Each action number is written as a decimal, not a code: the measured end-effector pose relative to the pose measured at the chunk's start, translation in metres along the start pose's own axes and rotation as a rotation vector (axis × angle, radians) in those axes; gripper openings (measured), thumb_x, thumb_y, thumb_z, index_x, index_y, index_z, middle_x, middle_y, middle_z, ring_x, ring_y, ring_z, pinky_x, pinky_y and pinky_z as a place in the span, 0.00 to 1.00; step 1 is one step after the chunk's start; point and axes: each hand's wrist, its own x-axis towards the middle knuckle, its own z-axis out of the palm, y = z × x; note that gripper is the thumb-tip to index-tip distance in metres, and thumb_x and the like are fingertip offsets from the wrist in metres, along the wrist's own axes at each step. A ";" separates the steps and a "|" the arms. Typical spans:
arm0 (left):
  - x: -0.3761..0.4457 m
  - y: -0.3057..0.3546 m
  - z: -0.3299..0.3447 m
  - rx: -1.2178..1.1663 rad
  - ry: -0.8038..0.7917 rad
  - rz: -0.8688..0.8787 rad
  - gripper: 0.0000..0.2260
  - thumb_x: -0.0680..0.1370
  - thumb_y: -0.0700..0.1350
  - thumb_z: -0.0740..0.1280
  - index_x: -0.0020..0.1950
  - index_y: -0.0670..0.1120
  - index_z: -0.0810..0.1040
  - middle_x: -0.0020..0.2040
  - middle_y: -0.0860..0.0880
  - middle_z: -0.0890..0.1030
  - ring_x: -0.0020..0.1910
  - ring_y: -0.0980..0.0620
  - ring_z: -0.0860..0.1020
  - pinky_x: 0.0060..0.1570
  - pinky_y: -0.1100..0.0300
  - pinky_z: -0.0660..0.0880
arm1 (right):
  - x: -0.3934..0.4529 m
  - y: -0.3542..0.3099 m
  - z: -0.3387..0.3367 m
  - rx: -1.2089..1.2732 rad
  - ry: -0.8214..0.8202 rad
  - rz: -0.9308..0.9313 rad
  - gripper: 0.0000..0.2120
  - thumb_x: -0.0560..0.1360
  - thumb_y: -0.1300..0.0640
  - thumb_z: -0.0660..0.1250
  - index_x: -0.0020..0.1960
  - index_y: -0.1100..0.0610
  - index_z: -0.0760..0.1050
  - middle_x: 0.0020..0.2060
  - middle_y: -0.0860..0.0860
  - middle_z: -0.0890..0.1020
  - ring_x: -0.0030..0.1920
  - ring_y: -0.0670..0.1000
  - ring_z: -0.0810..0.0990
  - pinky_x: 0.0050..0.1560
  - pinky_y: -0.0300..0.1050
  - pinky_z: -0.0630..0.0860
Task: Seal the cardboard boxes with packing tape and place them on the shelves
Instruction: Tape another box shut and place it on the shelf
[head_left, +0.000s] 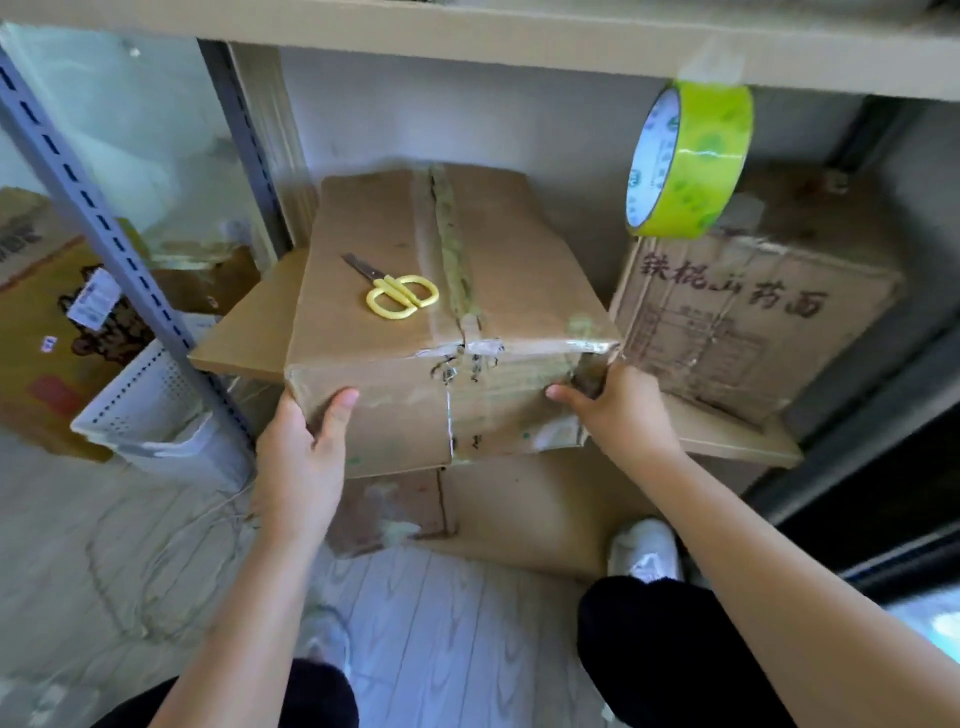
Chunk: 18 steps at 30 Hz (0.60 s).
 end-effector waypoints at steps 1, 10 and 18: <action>-0.001 0.001 0.000 -0.017 -0.003 0.000 0.28 0.74 0.64 0.62 0.59 0.41 0.75 0.56 0.42 0.82 0.56 0.42 0.79 0.52 0.51 0.75 | 0.000 0.001 0.001 0.006 0.020 -0.012 0.15 0.73 0.49 0.74 0.42 0.55 0.70 0.32 0.43 0.72 0.32 0.39 0.70 0.29 0.26 0.67; -0.006 0.008 0.011 -0.006 0.102 -0.013 0.26 0.71 0.55 0.76 0.62 0.41 0.76 0.58 0.45 0.82 0.58 0.45 0.79 0.49 0.60 0.69 | 0.008 0.016 0.003 -0.061 -0.012 -0.079 0.20 0.73 0.45 0.72 0.34 0.53 0.66 0.32 0.51 0.76 0.35 0.53 0.79 0.31 0.40 0.69; -0.006 0.012 -0.006 -0.167 -0.028 0.075 0.49 0.72 0.55 0.75 0.81 0.59 0.42 0.77 0.64 0.57 0.74 0.65 0.58 0.72 0.61 0.59 | 0.009 0.016 -0.031 0.014 -0.026 -0.262 0.38 0.78 0.41 0.61 0.80 0.41 0.42 0.55 0.55 0.83 0.44 0.53 0.83 0.48 0.45 0.75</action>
